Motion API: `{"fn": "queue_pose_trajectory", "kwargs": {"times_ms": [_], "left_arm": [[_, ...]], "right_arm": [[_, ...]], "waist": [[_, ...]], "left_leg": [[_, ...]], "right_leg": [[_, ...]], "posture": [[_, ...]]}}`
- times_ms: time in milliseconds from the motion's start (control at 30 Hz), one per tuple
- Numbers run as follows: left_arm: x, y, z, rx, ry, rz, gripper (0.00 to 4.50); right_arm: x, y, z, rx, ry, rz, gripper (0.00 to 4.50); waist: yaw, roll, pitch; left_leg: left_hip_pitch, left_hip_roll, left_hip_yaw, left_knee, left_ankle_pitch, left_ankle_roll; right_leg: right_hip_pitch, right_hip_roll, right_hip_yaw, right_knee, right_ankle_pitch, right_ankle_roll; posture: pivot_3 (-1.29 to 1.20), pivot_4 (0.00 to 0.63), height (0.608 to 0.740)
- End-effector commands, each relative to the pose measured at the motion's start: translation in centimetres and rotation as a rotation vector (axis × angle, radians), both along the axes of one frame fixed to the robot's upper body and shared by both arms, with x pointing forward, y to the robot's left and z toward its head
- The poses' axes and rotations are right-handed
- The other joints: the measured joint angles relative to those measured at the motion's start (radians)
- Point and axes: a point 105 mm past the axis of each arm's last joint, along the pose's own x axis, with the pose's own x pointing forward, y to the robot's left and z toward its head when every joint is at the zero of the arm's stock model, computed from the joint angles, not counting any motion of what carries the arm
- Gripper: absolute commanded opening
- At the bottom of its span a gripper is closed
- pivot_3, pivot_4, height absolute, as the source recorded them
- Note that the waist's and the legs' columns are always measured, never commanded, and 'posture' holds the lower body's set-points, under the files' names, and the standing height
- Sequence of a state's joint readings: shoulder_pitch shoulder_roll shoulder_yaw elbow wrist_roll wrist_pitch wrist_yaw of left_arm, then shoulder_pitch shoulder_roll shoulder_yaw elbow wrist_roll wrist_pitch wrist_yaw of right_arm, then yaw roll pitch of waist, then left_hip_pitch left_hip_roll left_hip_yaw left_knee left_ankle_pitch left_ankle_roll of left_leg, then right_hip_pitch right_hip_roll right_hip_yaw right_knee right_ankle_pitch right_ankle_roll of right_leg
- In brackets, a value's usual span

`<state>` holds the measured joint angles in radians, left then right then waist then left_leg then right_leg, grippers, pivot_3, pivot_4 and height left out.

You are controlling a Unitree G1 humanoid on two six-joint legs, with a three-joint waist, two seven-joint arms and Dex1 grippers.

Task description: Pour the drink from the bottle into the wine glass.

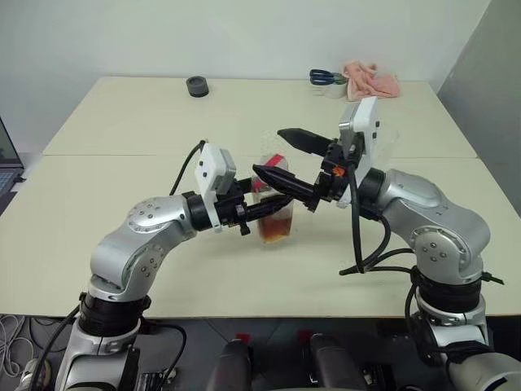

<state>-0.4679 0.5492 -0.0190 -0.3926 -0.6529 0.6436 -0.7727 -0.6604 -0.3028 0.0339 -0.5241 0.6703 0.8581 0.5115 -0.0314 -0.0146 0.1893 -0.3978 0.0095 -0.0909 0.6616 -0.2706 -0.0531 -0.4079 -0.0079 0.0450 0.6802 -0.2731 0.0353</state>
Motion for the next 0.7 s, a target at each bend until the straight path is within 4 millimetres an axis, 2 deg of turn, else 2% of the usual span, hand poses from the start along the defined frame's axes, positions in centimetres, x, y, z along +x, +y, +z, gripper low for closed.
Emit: {"fn": "queue_pose_trajectory", "kwargs": {"times_ms": [33, 133, 333, 600, 667, 700], "left_arm": [[-0.2, 0.0, 1.8, -0.022, -0.087, -0.001, 1.83], [-0.2, -0.1, 2.0, -0.025, -0.093, -0.002, 1.83], [-0.1, -0.1, 2.0, -0.025, -0.095, 0.004, 1.83], [-0.4, -0.1, 1.9, -0.025, -0.094, 0.004, 1.83], [-0.9, -0.3, 1.8, -0.021, -0.085, -0.024, 1.83], [-1.5, -0.6, 1.8, -0.015, -0.078, -0.06, 1.83]], "right_arm": [[-1.0, 0.1, 0.3, 0.01, -0.021, 0.035, 4.45], [-1.1, -0.1, -0.1, 0.004, -0.001, 0.04, 3.94], [-0.7, -0.3, 0.3, 0.02, 0.003, 0.032, 1.86], [-0.7, -0.1, 0.7, 0.035, -0.006, 0.071, 1.85], [-1.1, -0.1, 1.2, 0.035, -0.027, 0.158, 1.85], [-1.5, -0.1, 1.5, 0.015, -0.046, 0.261, 1.85]], "waist": [[0.0, 0.0, 0.0], [-0.001, 0.0, 0.0], [-0.001, 0.0, 0.0], [-0.001, 0.0, 0.0], [-0.001, 0.0, 0.0], [-0.001, 0.0, 0.0]], "left_leg": [[0.0, 0.0, 0.0, 0.0, 0.0, 0.0], [0.0, 0.0, 0.0, 0.0, 0.0, 0.0], [0.0, 0.0, 0.0, 0.0, 0.0, 0.0], [0.0, 0.0, 0.0, 0.0, 0.0, 0.0], [0.0, 0.0, 0.0, 0.0, 0.0, 0.0], [0.0, 0.0, 0.0, 0.0, 0.0, 0.0]], "right_leg": [[0.0, 0.0, 0.0, 0.0, 0.0, 0.0], [0.0, 0.0, 0.0, 0.0, 0.0, 0.0], [0.0, 0.001, 0.0, 0.0, 0.0, 0.0], [0.0, 0.001, 0.0, 0.0, 0.0, 0.0], [0.0, 0.001, 0.0, 0.0, 0.0, 0.0], [0.0, 0.001, 0.0, 0.0, 0.0, 0.0]], "posture": [[0.0, 0.15, 0.74], [0.0, 0.15, 0.74], [0.0, 0.15, 0.74], [0.0, 0.15, 0.74], [0.0, 0.15, 0.74], [0.0, 0.15, 0.74]]}}
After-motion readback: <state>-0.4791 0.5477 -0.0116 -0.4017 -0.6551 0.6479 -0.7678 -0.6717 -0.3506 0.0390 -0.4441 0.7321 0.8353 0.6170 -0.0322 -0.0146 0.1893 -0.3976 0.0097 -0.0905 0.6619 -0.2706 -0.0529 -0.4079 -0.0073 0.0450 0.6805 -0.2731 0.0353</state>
